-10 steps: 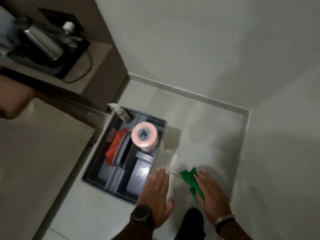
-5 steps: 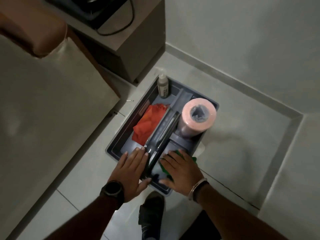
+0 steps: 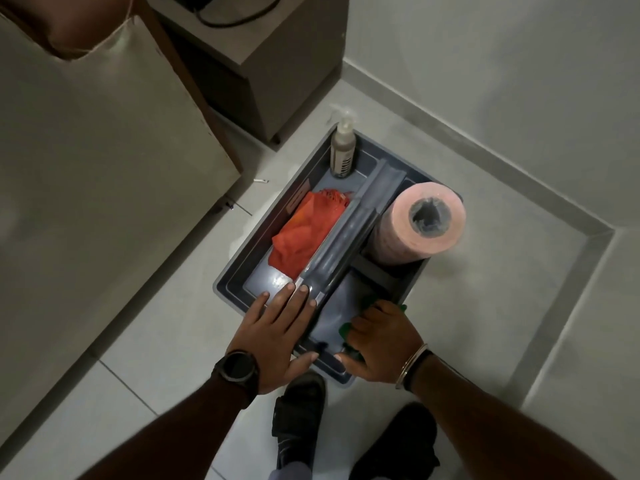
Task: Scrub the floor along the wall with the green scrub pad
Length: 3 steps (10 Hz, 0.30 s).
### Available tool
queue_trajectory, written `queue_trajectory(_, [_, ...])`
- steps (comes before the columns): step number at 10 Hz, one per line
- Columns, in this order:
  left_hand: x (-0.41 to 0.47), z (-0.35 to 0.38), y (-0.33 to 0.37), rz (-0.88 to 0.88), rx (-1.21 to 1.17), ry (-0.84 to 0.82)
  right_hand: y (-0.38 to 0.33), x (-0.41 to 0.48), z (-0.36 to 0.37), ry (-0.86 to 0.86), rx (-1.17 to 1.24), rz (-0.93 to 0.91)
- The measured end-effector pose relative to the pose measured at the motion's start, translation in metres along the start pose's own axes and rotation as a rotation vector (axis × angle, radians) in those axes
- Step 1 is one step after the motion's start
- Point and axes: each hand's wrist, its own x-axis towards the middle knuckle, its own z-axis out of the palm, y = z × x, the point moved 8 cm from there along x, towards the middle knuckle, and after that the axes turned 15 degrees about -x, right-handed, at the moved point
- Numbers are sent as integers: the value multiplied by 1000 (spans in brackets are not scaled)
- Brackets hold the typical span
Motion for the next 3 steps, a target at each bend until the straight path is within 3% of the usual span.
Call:
queue_trajectory(2, [2,-26,7,-11,23,-28,7,0,-23,-20,60,19])
queue_trajectory(3, [-11,-67,33,-12,-24,-3,9,-26,-68,53,101,64])
